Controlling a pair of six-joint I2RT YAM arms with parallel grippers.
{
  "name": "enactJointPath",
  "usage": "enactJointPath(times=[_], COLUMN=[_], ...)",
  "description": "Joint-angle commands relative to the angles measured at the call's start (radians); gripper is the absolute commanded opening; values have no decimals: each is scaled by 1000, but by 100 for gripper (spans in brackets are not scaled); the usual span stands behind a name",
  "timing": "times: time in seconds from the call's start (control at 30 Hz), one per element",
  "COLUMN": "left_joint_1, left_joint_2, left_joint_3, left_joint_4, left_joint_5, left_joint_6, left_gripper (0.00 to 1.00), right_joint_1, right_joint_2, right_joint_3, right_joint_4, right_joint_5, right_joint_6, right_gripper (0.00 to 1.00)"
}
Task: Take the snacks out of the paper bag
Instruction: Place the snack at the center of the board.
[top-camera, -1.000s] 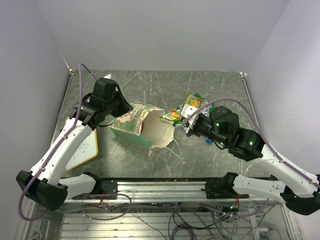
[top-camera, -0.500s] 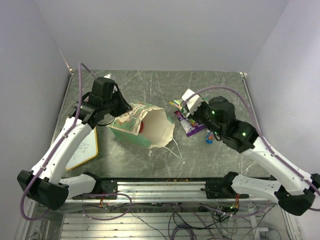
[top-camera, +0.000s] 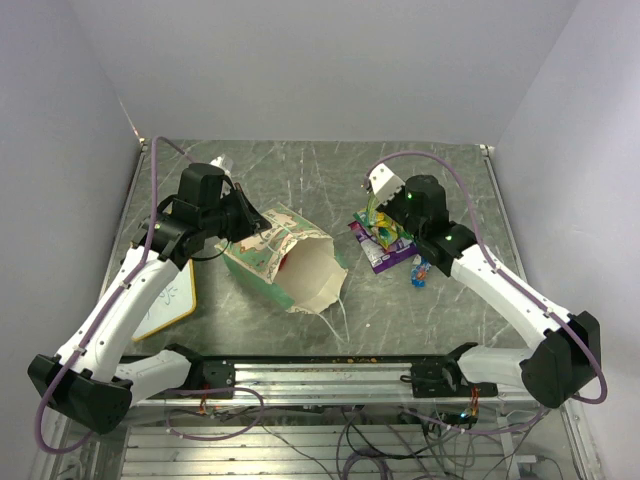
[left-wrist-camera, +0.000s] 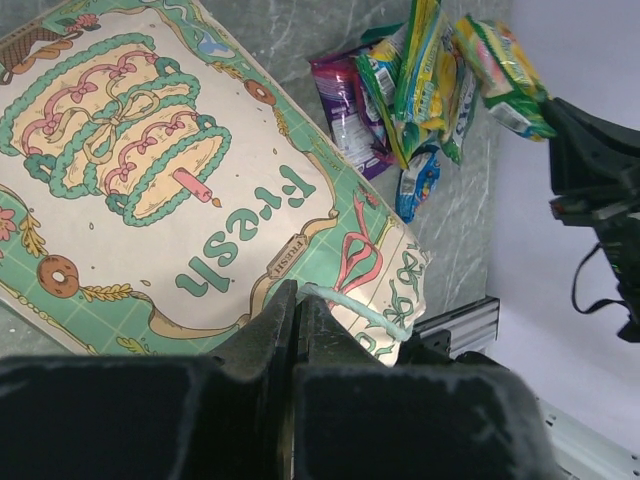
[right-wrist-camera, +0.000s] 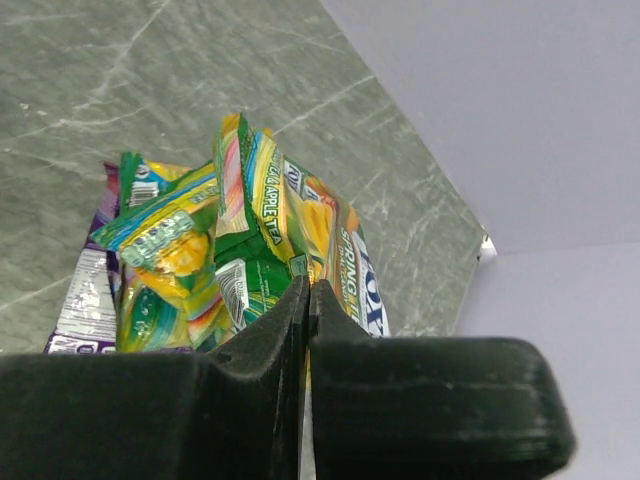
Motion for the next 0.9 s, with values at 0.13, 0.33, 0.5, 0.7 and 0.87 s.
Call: enactJointPath(times=[0.13,0.33,0.5,0.7,0.87], left_joint_1=[7,7,7,7,7], left_joint_2=[23,53,68,85,80], left_joint_3=[34,63,71,90,67], left_joint_4=[2,-18,-20,-34,-21], left_joint_5=[57,75,88,98,108], left_joint_6=[39,65,71,85,97], left_gripper=[7,7,7,7,7], right_joint_1=[1,2,11,11,10], right_joint_2=[17,17,-32,-51,-48], right_joint_3=[-149,-228,-302,-390,-371], right_joint_4=[260,270,260,296,290], right_joint_5=[-89,-120,-167,-152,-159], right_joint_6=[-2,56,85,72,35], right_gripper=[0,0,0,0,4])
